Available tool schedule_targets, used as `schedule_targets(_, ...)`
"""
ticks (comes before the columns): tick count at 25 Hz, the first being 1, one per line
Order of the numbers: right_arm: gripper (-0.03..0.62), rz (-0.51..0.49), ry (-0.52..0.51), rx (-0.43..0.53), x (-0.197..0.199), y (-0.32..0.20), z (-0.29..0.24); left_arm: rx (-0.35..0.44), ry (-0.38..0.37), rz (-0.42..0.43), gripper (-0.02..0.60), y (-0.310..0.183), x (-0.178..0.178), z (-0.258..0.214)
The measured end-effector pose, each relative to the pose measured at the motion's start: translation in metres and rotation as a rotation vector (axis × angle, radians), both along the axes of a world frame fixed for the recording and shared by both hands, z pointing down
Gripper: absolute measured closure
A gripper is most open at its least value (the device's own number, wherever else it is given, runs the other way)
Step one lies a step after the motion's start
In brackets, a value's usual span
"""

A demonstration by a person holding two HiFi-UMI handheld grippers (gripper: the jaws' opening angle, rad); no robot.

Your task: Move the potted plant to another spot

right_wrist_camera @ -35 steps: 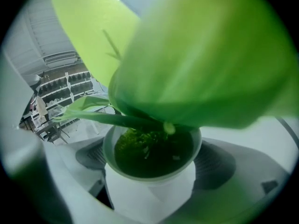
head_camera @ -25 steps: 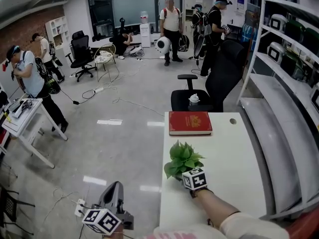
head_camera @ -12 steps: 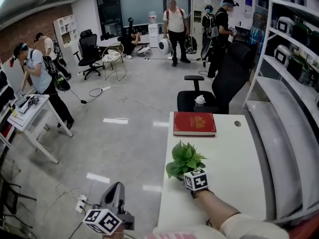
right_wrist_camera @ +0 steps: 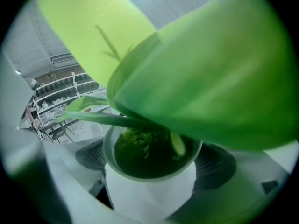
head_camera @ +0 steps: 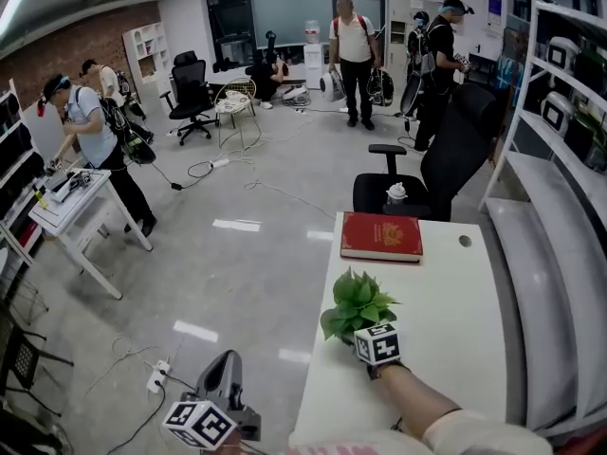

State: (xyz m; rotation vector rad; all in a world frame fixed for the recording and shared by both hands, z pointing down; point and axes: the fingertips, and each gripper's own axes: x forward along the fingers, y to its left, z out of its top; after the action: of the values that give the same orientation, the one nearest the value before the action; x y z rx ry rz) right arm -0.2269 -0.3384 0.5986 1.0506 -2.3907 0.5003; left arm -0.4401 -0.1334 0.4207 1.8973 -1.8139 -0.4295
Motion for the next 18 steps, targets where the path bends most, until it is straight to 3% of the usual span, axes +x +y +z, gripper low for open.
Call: schedule_targets(18, 0.049, -0.03, 0.009, -0.035, -0.001, 0.0, 0.002, -0.022, 0.005, -0.013, 0.578, 0.003, 0.011, 0.011)
